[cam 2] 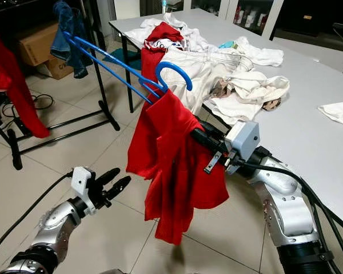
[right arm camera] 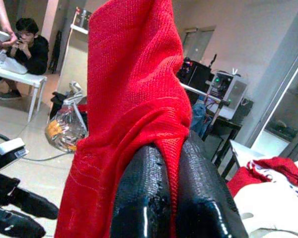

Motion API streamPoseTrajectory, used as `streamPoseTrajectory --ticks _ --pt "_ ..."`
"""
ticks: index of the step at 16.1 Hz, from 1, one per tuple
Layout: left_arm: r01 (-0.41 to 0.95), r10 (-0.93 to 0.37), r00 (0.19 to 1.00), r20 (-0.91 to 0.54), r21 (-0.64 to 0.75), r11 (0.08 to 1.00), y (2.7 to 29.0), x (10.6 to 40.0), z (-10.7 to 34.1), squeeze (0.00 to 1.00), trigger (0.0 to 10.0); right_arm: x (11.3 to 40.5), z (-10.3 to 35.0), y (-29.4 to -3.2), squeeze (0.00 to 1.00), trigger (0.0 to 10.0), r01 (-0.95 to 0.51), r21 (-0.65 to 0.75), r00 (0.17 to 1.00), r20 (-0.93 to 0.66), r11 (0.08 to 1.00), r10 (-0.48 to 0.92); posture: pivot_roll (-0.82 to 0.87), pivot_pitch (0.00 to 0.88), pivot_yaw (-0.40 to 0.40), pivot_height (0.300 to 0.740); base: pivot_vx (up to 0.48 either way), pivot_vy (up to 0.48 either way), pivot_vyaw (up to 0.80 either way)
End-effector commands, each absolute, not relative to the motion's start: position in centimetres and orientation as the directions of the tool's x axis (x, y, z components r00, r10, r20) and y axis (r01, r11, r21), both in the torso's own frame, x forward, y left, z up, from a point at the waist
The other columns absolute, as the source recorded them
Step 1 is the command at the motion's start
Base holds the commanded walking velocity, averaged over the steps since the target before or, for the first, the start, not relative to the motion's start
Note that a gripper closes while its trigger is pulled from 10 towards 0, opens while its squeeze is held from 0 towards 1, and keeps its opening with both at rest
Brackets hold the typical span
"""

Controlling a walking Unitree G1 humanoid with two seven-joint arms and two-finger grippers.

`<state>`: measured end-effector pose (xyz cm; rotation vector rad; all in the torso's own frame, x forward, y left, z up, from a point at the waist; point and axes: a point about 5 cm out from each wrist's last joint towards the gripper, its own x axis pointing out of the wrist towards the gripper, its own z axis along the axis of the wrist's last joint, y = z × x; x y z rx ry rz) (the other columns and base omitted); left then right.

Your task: Hang hanger

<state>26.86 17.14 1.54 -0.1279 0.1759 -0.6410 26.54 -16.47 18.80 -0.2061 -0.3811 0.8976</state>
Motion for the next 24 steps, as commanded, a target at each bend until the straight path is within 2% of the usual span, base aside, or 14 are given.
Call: streamPoseTrajectory --ticks 1,5,9,14,18,22,23,24 --pt "0.576 -0.595 0.793 -0.132 -0.154 0.802 17.5 27.1 1.7 0.0 10.0 26.4 20.2 -16.1 0.0 0.0 -0.71 -0.367 0.534 0.274 0.601 0.8 -0.06 0.0 0.027 0.74 0.0 0.0 0.0" --pt "0.562 -0.588 0.799 -0.125 -0.192 0.804 17.4 27.5 1.8 0.0 10.0 26.4 20.4 -15.8 0.0 0.0 -0.705 -0.375 0.532 0.282 0.602 0.798 -0.07 0.0 0.03 0.74 0.0 0.0 0.0" --pt "0.587 -0.621 0.774 -0.127 -0.225 0.778 15.8 27.6 1.6 0.0 10.0 26.6 21.0 -15.3 0.0 0.0 -0.696 -0.386 0.527 0.298 0.606 0.796 -0.07 0.0 0.028 0.74 0.0 0.0 0.0" --pt "0.604 -0.637 0.757 -0.144 -0.218 0.767 15.1 28.1 1.7 0.0 10.0 26.4 21.6 -14.6 0.0 0.0 -0.706 -0.389 0.502 0.313 0.591 0.806 -0.08 0.0 0.026 0.74 0.0 0.0 0.0" --pt "0.605 -0.633 0.759 -0.151 -0.194 0.772 15.1 28.3 1.9 0.0 10.0 26.1 21.1 -14.6 0.0 0.0 -0.722 -0.376 0.5 0.297 0.581 0.813 -0.08 0.0 0.025 0.74 0.0 0.0 0.0" --pt "0.653 -0.671 0.728 -0.143 -0.156 0.741 14.8 28.2 2.0 0.0 10.0 26.1 20.5 -14.5 0.0 0.0 -0.728 -0.36 0.511 0.282 0.583 0.812 -0.08 0.0 0.027 0.74 0.0 0.0 0.0" --pt "0.668 -0.686 0.715 -0.132 -0.158 0.727 14.7 28.0 2.0 0.0 0.0 26.1 20.4 -14.5 0.0 0.0 -0.729 -0.357 0.513 0.28 0.584 0.811 -0.07 0.0 0.026 0.74 0.0 0.0 0.0" --pt "0.675 -0.694 0.71 -0.124 -0.162 0.72 14.7 27.9 2.0 0.0 0.0 26.2 20.4 -14.5 0.0 0.0 -0.729 -0.355 0.515 0.28 0.585 0.81 -0.07 0.0 0.026 0.74 0.0 0.0 0.0"
